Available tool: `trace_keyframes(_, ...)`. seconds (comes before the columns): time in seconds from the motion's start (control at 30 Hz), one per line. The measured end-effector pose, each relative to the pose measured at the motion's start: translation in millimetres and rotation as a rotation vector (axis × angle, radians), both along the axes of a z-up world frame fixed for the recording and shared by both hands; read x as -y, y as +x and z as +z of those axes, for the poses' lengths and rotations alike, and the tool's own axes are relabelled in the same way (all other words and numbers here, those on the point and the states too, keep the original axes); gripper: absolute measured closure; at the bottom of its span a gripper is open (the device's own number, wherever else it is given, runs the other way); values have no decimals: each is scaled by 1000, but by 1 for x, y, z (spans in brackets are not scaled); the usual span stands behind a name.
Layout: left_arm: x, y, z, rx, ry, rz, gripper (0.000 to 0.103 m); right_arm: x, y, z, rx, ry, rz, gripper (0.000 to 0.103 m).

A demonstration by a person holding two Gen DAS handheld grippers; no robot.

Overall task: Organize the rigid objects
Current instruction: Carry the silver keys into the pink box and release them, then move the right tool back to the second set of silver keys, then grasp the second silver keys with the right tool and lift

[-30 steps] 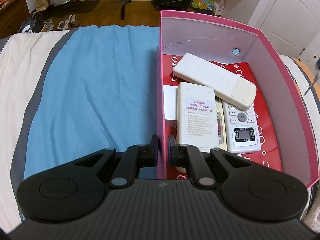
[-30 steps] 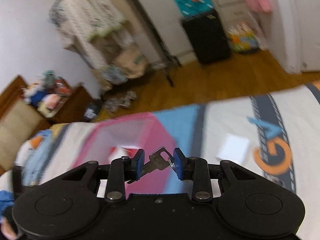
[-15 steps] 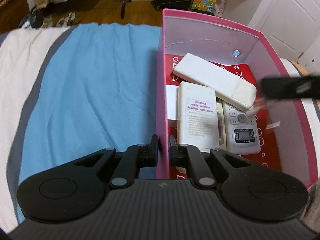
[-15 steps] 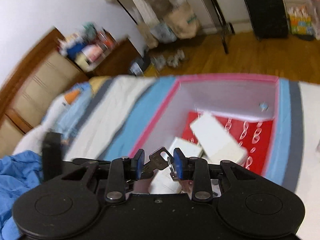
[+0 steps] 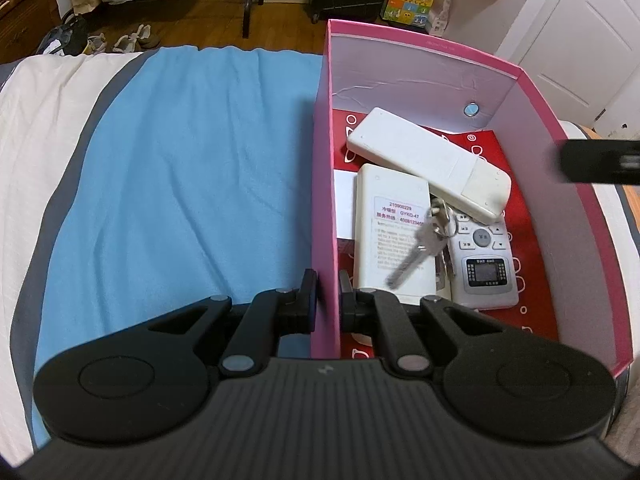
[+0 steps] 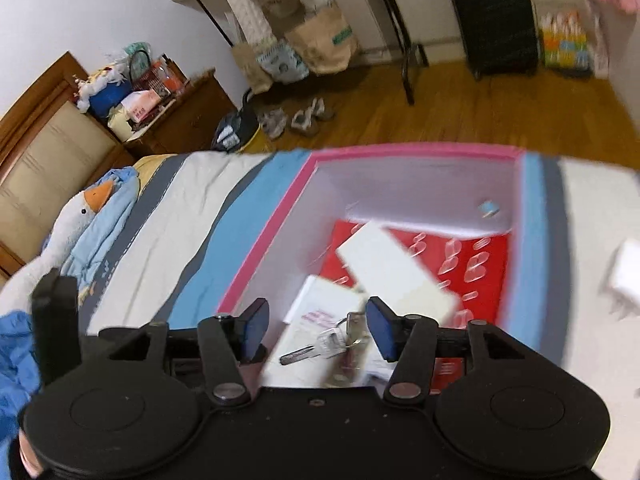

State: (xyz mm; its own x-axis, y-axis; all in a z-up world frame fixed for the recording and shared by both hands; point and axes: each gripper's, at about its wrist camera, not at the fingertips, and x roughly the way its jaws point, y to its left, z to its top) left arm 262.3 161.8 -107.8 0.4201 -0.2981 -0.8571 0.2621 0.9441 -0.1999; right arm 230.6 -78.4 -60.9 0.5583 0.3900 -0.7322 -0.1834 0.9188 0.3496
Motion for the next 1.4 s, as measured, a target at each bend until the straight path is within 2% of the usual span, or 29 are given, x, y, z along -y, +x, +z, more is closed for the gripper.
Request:
trace_keyframes(0.13,2,0,1,8,12,1,95,30,-23,22,96,-99,9,36)
trace_keyframes(0.27,5,-2,3,9,20,5,95,73,-47,33,191,-129,-22,25)
trace_keyframes(0.4,6,-2,3,10,27,7,95,115,-71,30,314,-173,-89,14)
trace_keyframes(0.53,7,-3,3,10,31,9,95,147,-78,18,346,-256,-156,13)
trace_keyframes(0.67,7,-2,3,9,32,19,95,179,-72,-1,287,-304,-227,13)
trace_keyframes(0.73,6,-1,1,3,39,31,95,199,-64,-11,240,-301,-308,13)
trace_keyframes(0.9,5,-2,2,6,30,34,95,242,-41,-35,14,-87,-469,18)
trace_keyframes(1.03,4,-3,1,2,30,38,96,246,-36,-68,-130,23,-520,22)
trace_keyframes(1.1,5,-4,2,9,28,36,96,240,-33,-86,-200,47,-527,24)
trace_keyframes(1.13,5,-5,3,14,32,34,96,235,-35,-96,-222,31,-524,25)
trace_keyframes(1.2,6,-5,3,16,35,32,96,225,-31,-103,-206,-55,-522,25)
trace_keyframes(1.27,6,-5,3,13,34,32,96,207,-24,-101,-164,-207,-496,29)
trace_keyframes(1.33,6,-5,2,9,34,32,96,188,-21,-103,-135,-376,-450,42)
trace_keyframes(1.4,7,-5,2,9,38,31,96,179,-25,-102,-105,-408,-416,67)
